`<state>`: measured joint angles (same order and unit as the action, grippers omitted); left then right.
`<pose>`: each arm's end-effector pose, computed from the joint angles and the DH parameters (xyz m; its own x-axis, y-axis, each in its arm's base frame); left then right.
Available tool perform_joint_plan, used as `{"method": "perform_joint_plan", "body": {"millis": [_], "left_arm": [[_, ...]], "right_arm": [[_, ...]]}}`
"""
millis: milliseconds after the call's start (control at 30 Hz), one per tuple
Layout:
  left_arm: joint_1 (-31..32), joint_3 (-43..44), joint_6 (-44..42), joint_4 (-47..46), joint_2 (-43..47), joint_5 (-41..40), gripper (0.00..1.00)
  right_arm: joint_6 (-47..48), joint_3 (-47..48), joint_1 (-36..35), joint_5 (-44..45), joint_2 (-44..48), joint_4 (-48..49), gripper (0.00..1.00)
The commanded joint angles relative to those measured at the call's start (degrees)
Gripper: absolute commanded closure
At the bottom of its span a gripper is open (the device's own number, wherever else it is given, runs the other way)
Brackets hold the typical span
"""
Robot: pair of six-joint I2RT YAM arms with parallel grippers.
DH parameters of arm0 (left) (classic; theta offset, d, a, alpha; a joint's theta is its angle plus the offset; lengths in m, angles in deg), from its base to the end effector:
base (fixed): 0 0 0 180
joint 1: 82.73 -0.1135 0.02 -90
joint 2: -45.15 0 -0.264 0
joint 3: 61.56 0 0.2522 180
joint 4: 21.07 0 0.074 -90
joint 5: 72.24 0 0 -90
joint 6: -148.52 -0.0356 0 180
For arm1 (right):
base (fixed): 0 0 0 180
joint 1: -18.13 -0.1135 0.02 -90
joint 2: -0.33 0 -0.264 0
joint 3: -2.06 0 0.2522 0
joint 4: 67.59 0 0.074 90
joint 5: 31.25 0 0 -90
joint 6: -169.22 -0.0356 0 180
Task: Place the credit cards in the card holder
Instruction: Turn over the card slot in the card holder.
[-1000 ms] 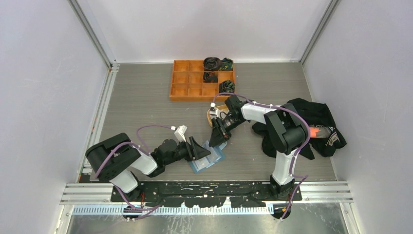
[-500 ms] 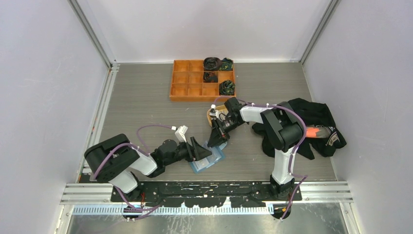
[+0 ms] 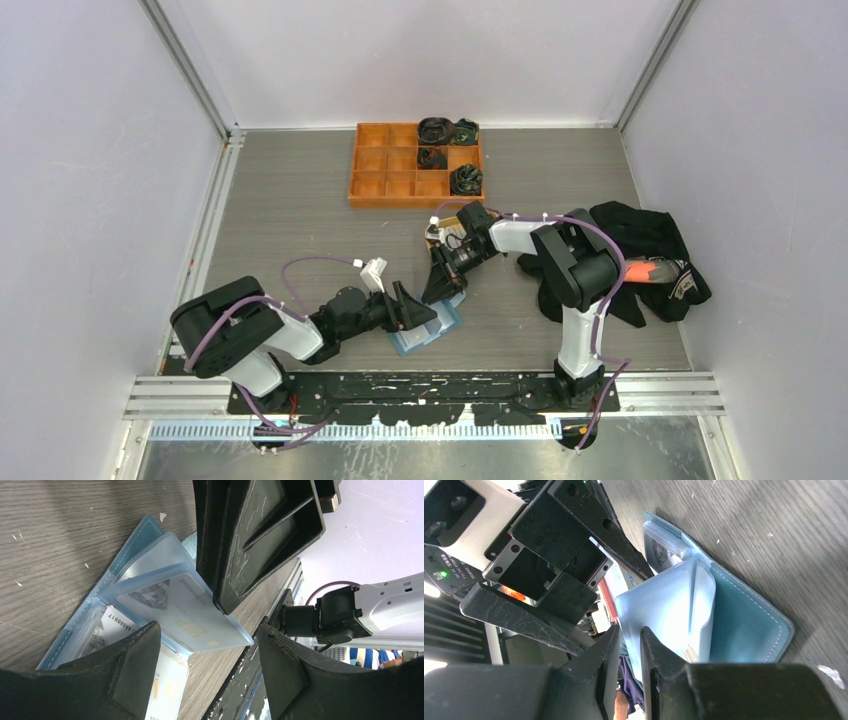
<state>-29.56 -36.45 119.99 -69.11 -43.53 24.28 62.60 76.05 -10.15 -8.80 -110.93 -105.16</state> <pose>0.1356 -0.1878 0.1223 -0.8329 -0.3440 -0.4335 0.2701 0.4309 -0.8610 0.2832 0.1897 0.1223 -0.9271 -0.3748 0.0046 -0.1342 0.3433 0.9296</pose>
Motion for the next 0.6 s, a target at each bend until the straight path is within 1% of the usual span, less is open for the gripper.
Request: {"method": "perform_joint_plan", "body": {"millis": [0, 167, 267, 567], "left_arm": [[0.30, 1.51, -1.18, 2.17, 2.20, -2.14, 0.29], [0.36, 1.94, -1.29, 5.20, 3.30, -2.55, 0.29], [0.35, 1.96, -1.23, 6.33, 3.89, -2.79, 0.32], [0.36, 2.27, -1.19, 7.75, 3.96, -2.83, 0.43]], "right_arm": [[-0.77, 0.24, -0.70, -1.75, -0.36, 1.04, 0.73], [-0.70, 0.33, -0.91, -1.68, -0.70, 0.86, 0.76], [-0.69, 0.42, -0.91, -1.60, -0.79, 0.83, 0.76], [0.15, 0.73, -0.97, -1.46, -0.99, 0.05, 0.76]]}}
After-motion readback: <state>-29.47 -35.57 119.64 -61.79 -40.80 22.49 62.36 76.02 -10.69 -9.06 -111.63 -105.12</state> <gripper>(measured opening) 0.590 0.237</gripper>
